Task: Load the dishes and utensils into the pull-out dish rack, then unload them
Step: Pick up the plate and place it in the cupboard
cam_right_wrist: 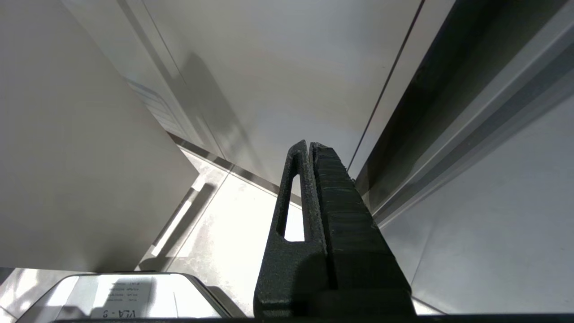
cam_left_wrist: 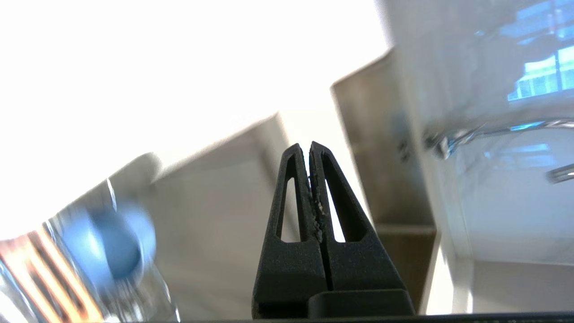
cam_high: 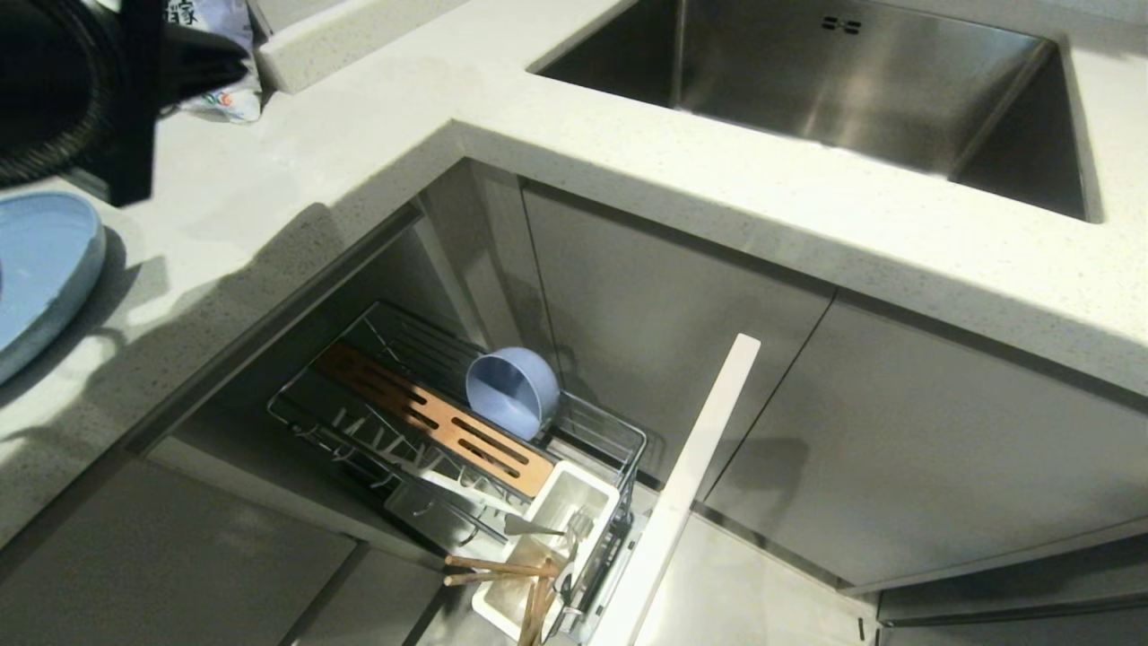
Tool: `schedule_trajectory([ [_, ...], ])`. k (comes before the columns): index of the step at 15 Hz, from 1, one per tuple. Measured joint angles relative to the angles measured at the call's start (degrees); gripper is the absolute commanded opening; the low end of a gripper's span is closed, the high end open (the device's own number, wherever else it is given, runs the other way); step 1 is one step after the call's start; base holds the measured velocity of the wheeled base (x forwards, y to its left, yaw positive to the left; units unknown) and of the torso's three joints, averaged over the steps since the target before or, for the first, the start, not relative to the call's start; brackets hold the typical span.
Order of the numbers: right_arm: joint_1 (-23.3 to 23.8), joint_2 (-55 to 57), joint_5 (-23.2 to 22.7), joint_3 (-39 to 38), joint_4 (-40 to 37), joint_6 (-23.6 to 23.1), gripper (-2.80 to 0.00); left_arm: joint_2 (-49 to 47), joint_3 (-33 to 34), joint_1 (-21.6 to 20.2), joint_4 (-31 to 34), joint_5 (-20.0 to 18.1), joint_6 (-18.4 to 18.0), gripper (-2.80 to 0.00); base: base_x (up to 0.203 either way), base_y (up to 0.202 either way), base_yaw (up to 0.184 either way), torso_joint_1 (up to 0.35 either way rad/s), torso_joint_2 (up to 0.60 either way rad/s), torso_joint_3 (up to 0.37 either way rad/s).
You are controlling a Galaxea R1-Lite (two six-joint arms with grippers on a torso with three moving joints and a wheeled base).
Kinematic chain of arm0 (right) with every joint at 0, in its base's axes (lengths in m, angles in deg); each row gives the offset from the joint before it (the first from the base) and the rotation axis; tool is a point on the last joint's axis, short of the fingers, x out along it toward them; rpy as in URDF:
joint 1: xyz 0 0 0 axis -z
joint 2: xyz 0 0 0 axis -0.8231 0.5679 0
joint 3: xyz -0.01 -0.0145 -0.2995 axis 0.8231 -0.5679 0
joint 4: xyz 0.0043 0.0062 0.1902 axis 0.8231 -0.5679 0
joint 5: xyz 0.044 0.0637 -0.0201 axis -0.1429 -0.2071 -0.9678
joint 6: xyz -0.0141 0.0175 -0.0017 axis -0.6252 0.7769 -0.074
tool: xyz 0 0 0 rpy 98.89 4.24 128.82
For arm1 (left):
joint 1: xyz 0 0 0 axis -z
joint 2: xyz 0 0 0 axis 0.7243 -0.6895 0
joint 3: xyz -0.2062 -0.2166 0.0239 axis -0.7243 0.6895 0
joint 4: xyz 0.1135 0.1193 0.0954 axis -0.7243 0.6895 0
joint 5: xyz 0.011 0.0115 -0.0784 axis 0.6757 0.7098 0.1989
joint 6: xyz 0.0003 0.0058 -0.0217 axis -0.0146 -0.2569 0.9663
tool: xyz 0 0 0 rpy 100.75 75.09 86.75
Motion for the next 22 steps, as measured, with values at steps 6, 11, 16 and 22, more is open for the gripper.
schedule_trajectory([
  [6, 0.0, 0.0, 0.0, 0.0, 0.0, 0.0, -2.80, -5.1, -24.5, -7.1, 20.9, 1.1, -12.5, -2.80, 0.000, 0.000, 0.000, 0.000, 0.00, 0.000],
  [11, 0.0, 0.0, 0.0, 0.0, 0.0, 0.0, -2.80, -7.7, -26.0, -11.7, 30.9, 3.0, -16.9, -2.80, 0.000, 0.000, 0.000, 0.000, 0.00, 0.000],
  [16, 0.0, 0.0, 0.0, 0.0, 0.0, 0.0, -2.80, -7.2, -24.6, -12.4, 39.6, 5.6, -20.1, -2.80, 0.000, 0.000, 0.000, 0.000, 0.00, 0.000],
  [22, 0.0, 0.0, 0.0, 0.0, 0.0, 0.0, -2.80, -7.2, -24.1, -15.3, 50.9, 12.2, -20.1, 0.00, 0.000, 0.000, 0.000, 0.000, 0.00, 0.000],
])
